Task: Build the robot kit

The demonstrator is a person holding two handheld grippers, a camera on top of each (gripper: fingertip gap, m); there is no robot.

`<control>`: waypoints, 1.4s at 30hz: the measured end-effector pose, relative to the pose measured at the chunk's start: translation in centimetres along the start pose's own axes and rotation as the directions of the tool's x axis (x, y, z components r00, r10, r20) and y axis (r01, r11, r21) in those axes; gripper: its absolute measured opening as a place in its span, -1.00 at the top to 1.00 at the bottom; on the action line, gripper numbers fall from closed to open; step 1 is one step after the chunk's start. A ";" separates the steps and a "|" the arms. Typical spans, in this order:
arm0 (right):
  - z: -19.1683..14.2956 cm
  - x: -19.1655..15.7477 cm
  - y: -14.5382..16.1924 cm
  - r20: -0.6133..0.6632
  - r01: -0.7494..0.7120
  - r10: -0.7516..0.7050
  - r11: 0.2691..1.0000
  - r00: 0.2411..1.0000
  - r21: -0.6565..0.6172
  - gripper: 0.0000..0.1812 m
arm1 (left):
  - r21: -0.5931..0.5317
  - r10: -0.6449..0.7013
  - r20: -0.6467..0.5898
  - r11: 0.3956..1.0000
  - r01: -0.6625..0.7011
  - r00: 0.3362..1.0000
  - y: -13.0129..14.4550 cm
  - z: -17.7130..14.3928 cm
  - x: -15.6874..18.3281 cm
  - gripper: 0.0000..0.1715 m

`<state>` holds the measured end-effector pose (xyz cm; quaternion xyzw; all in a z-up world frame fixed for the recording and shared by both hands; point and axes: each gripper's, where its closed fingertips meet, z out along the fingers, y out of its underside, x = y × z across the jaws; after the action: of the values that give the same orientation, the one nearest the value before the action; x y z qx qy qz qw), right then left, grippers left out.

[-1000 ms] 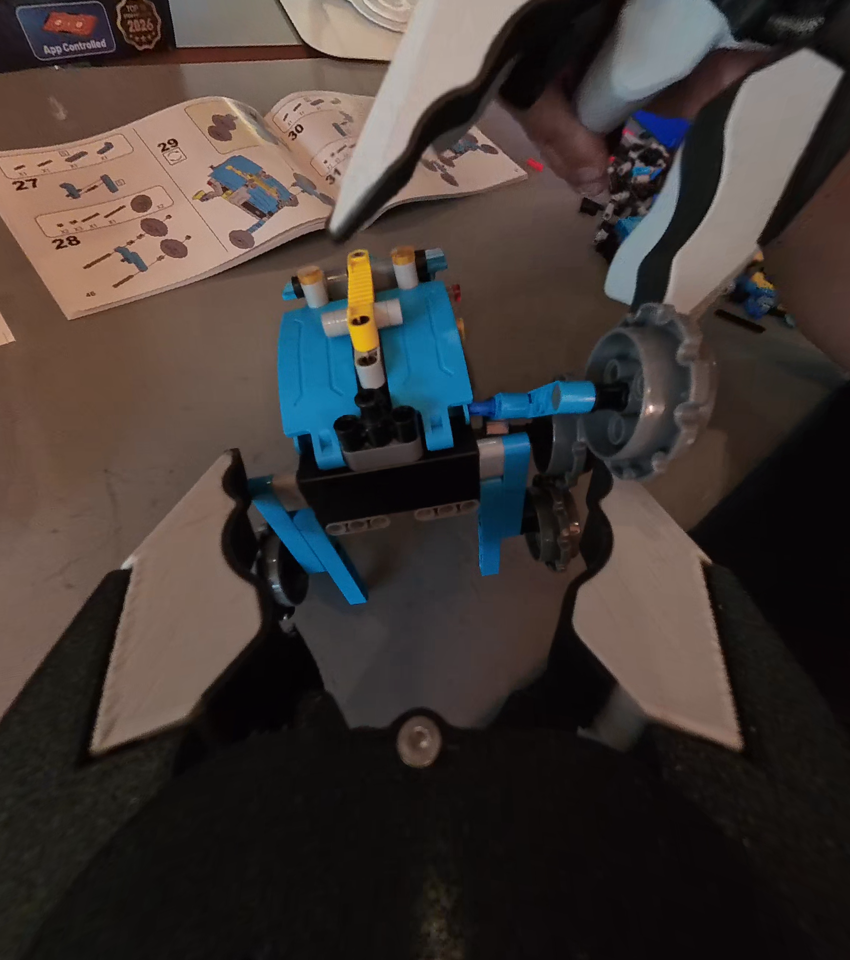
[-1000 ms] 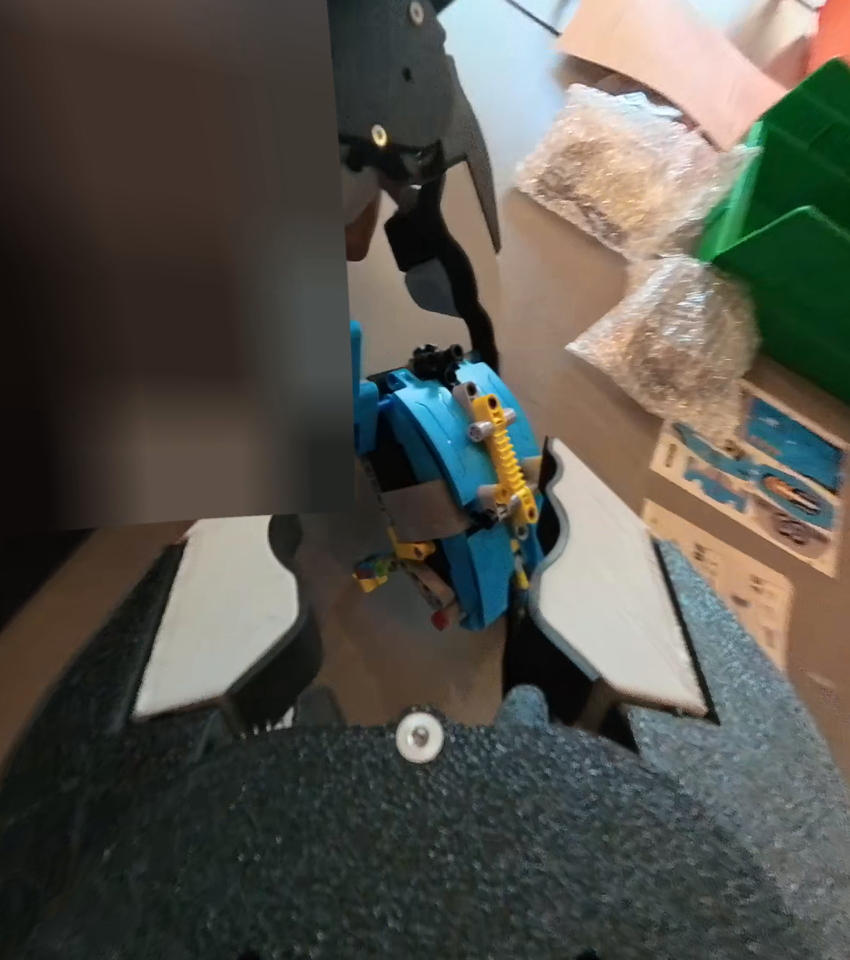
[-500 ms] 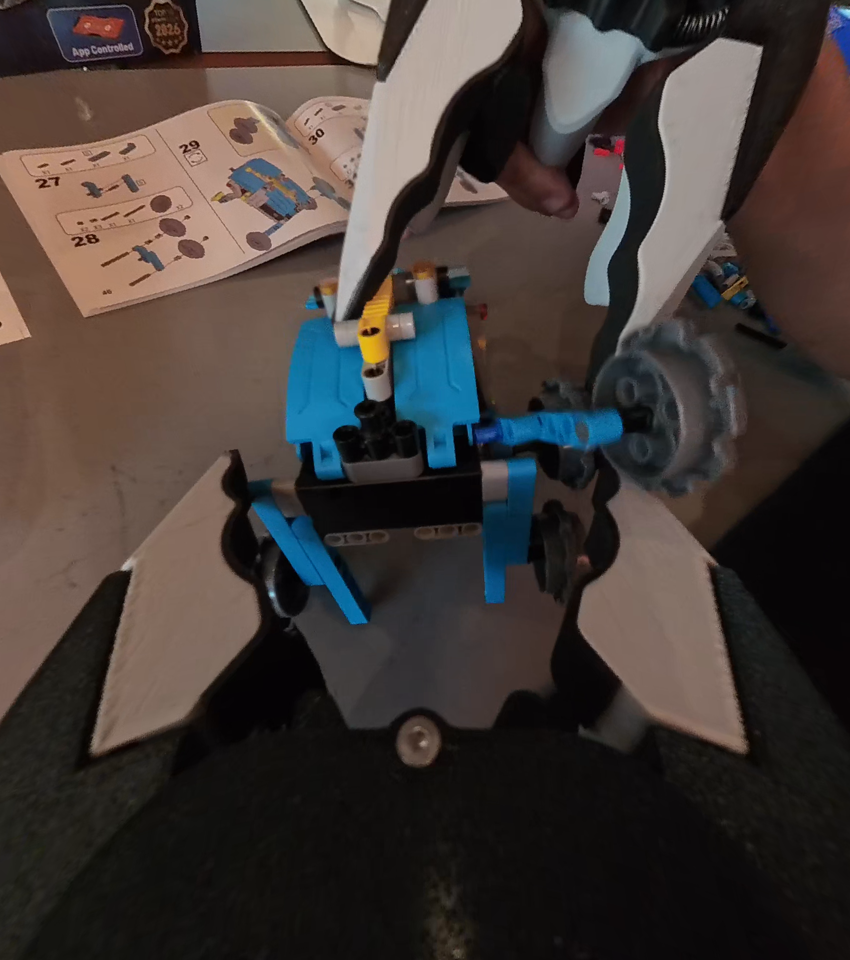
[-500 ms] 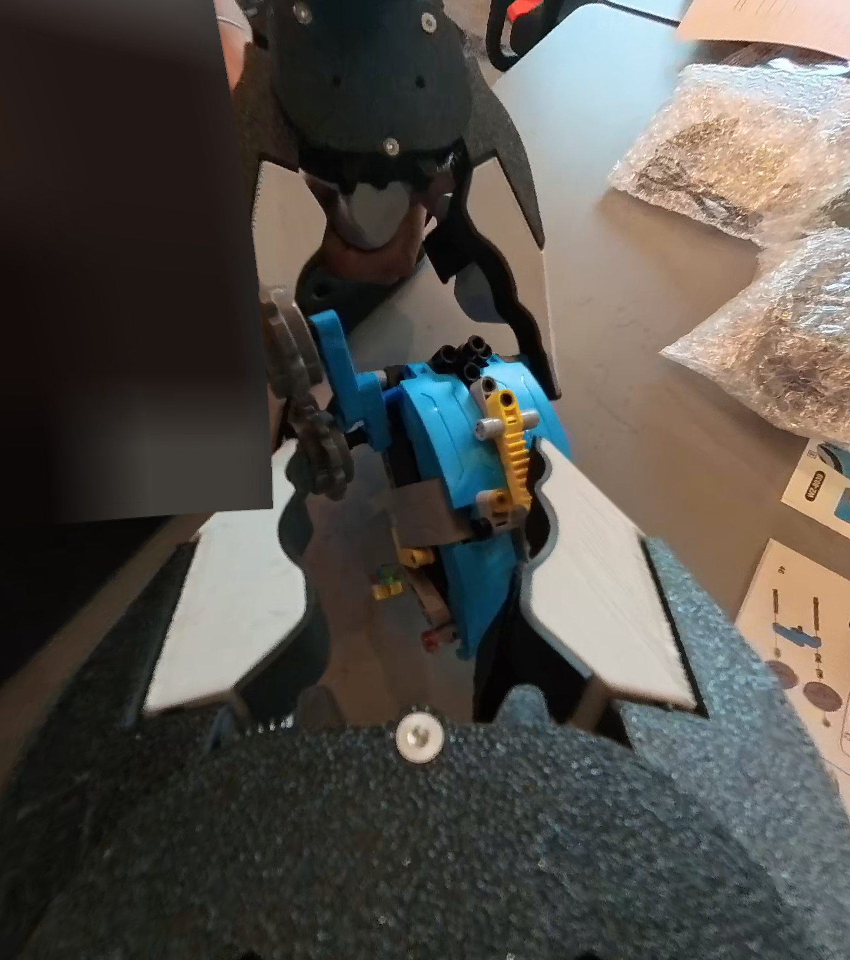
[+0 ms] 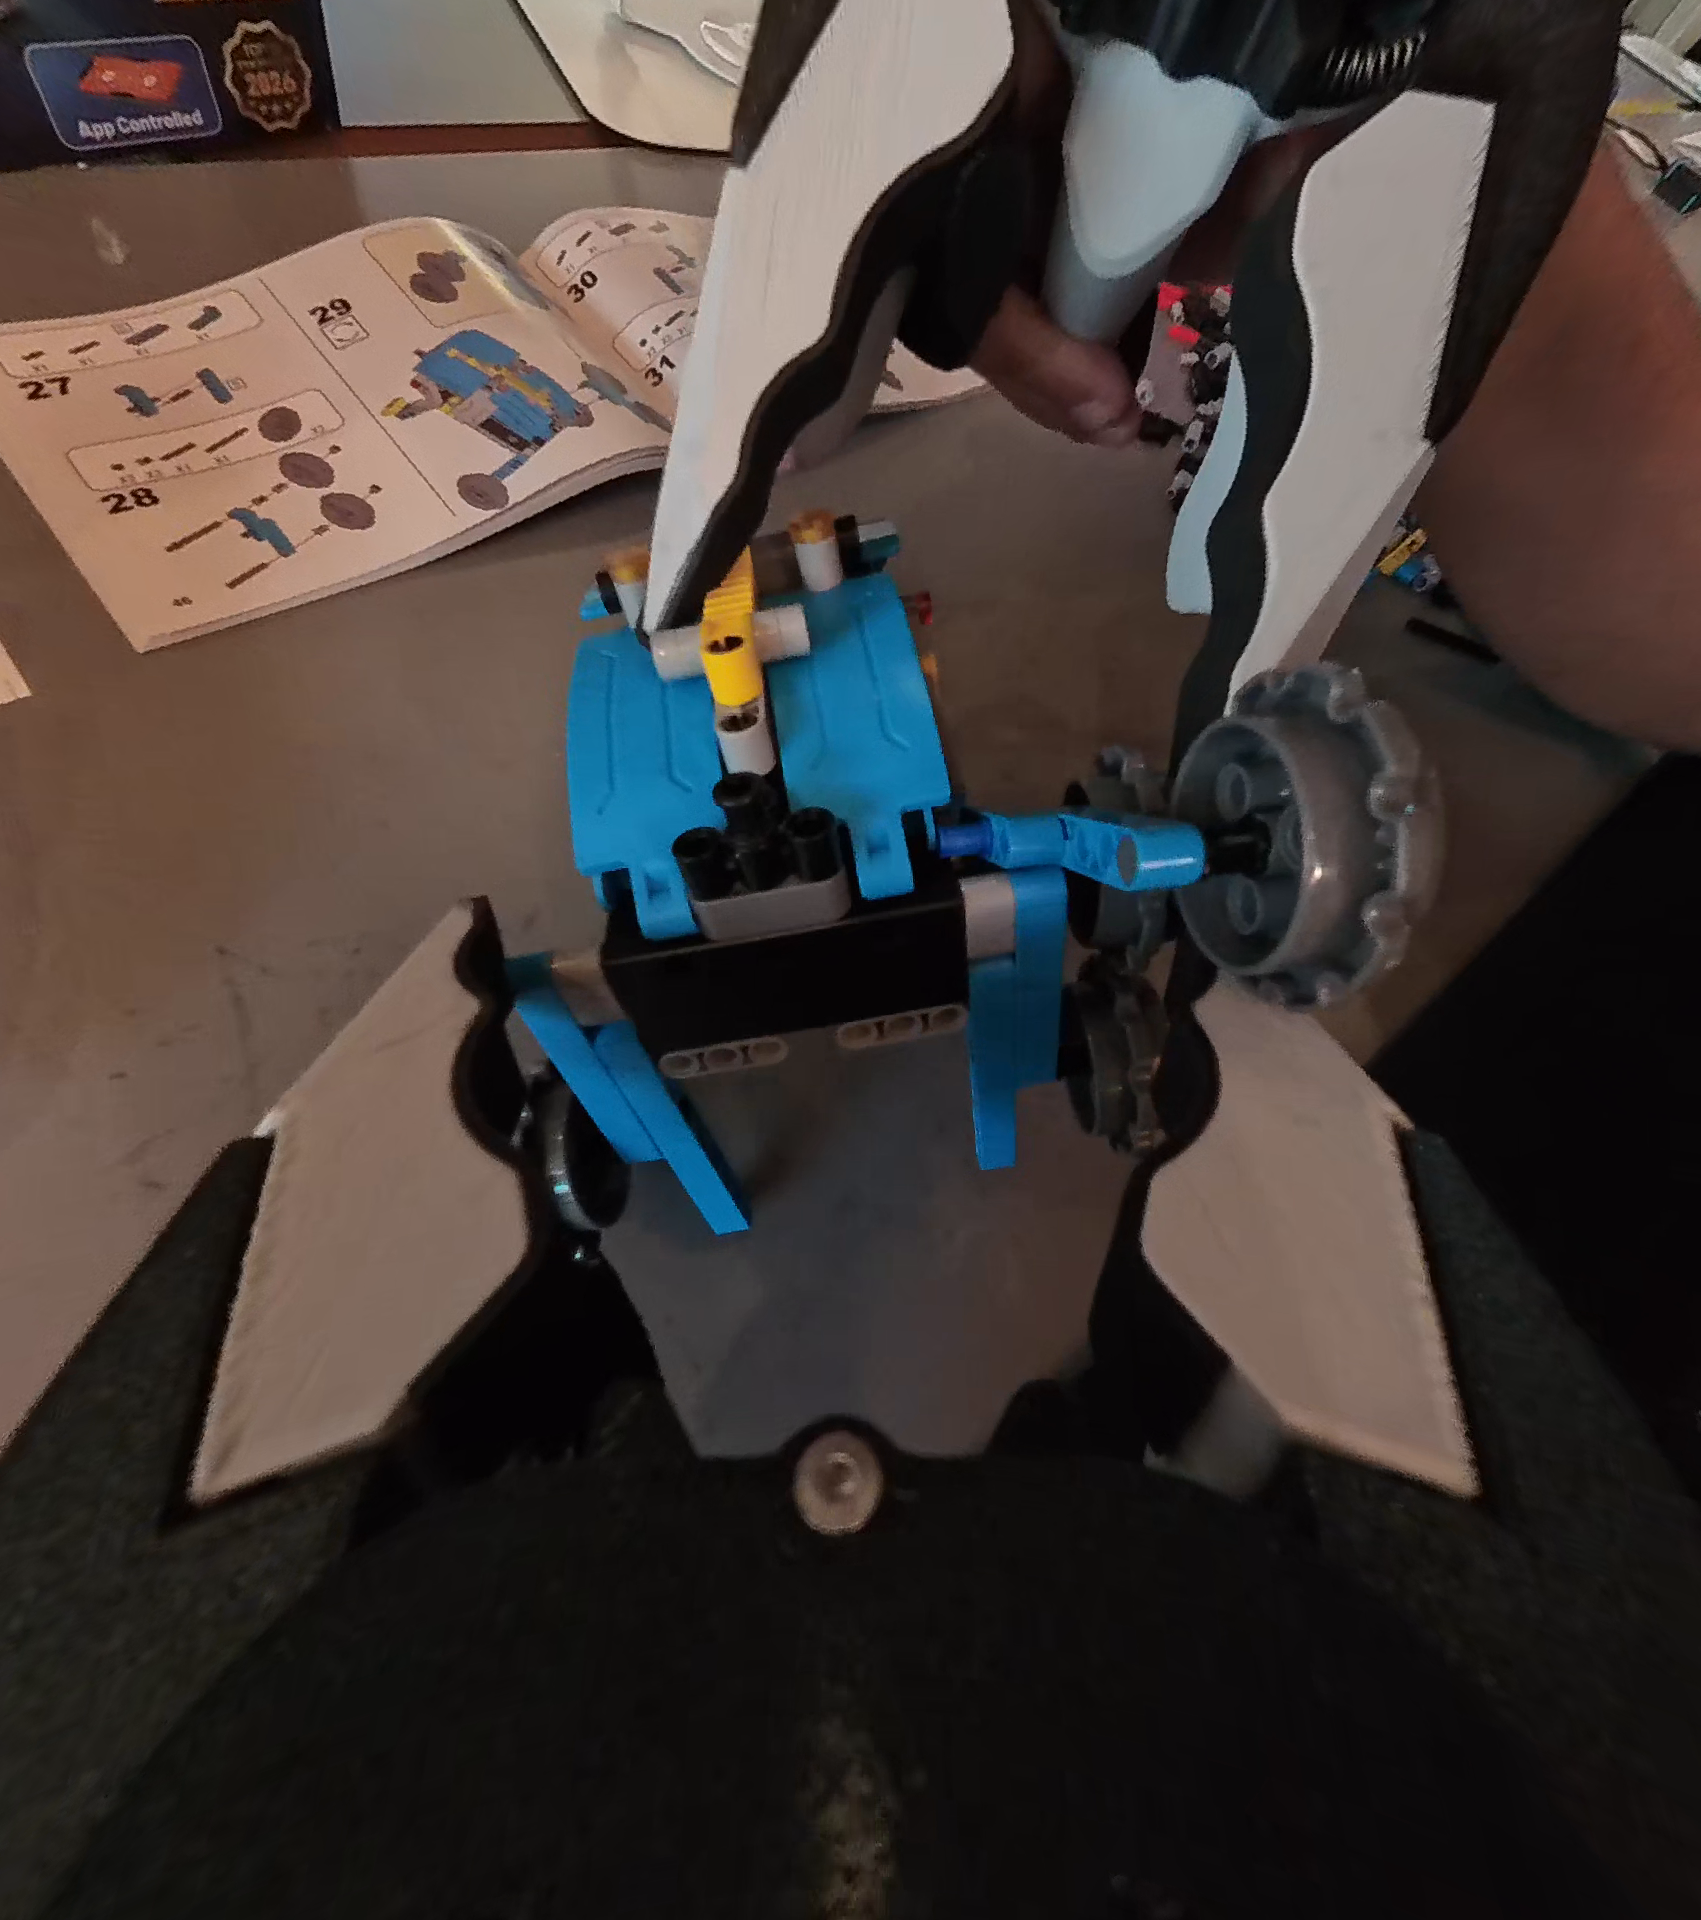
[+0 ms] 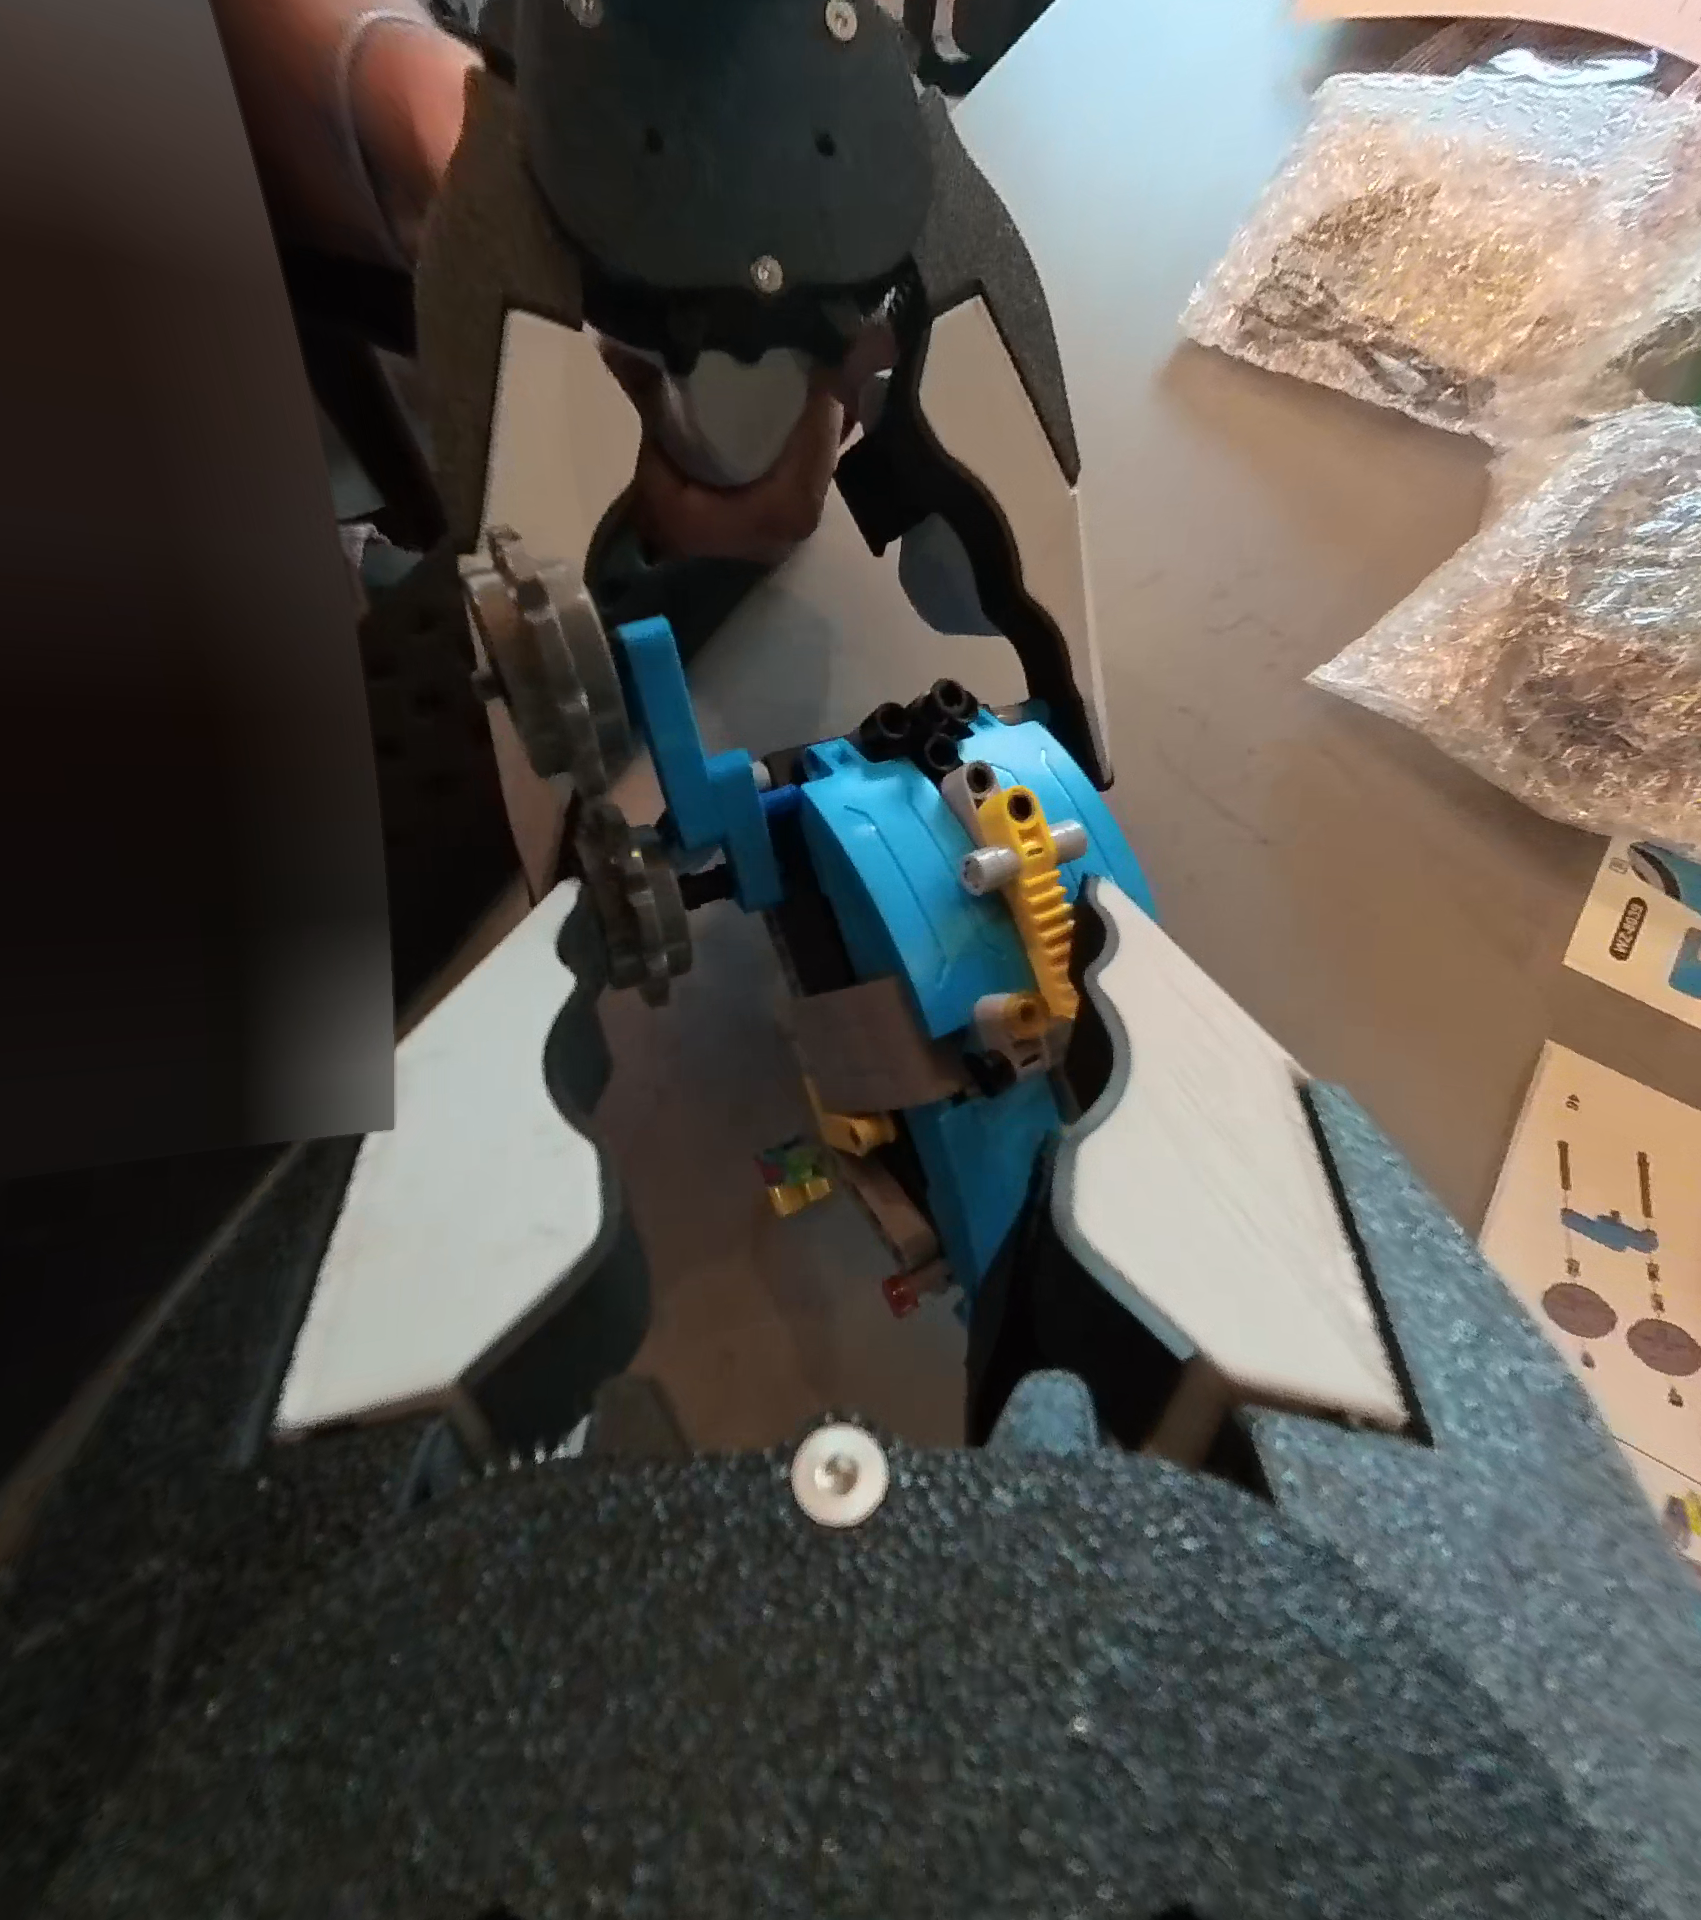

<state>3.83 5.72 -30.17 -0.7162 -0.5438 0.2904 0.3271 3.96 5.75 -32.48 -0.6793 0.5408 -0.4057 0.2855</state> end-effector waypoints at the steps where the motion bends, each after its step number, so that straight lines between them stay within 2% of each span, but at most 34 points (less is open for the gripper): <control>1: 0.0 0.0 0.0 0.002 -0.004 0.004 1.000 1.000 0.005 0.01 | 0.001 -0.006 -0.003 1.000 0.006 1.000 0.0 0.0 0.0 -0.45; 8: 0.0 0.1 0.0 0.006 0.010 -0.010 1.000 1.000 0.001 0.07 | 0.007 -0.012 0.011 1.000 0.012 1.000 0.0 0.0 -0.1 -0.43; 19: -0.1 0.1 0.0 0.002 -0.010 0.010 0.999 1.000 0.047 0.03 | 0.050 -0.021 0.013 0.999 0.021 1.000 -0.2 0.2 -0.1 -0.46; 22: -0.7 0.2 -0.3 -0.061 0.006 -0.002 0.998 0.998 0.067 0.05 | 0.071 -0.049 0.015 0.996 0.048 0.999 -0.4 0.2 -0.1 -0.46; 25: -2.7 -1.2 -1.5 -0.127 0.024 -0.009 0.993 0.992 0.115 0.18 | 0.087 -0.050 0.046 0.995 0.045 0.998 -0.4 0.2 0.0 -0.47; 27: -4.1 -3.0 -3.0 -0.154 -0.006 0.039 0.978 0.987 0.209 0.33 | 0.083 -0.026 0.080 0.996 0.020 0.996 -0.3 0.3 0.1 -0.46; 30: -4.4 -4.8 -4.3 -0.244 -0.060 0.141 0.948 0.959 0.314 0.43 | 0.082 -0.040 0.099 0.996 0.032 0.994 -0.4 0.4 0.0 -0.47; 33: -2.9 -4.8 -3.8 -0.369 -0.115 0.251 0.928 0.895 0.353 0.47 | 0.091 -0.061 0.133 0.995 0.049 0.989 -0.4 0.5 -0.2 -0.47; 36: -1.1 -4.3 -2.8 -0.471 -0.151 0.289 0.939 0.833 0.309 0.46 | 0.090 -0.067 0.160 0.995 0.053 0.985 -0.4 0.6 0.0 -0.47; 39: -1.3 -3.9 -3.1 -0.508 -0.162 0.329 0.925 0.796 0.345 0.55 | 0.080 -0.075 0.161 0.995 0.063 0.984 -0.4 0.5 0.0 -0.46; 42: -0.8 -4.0 -3.2 -0.445 -0.248 0.403 0.897 0.800 0.366 0.53 | 0.060 -0.041 0.134 0.998 0.034 0.990 0.0 0.3 0.5 -0.45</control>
<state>1.62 2.31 -26.94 -0.7947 -0.2564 0.2193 0.5047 4.29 5.24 -32.53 -0.7067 0.4953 -0.3796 0.3334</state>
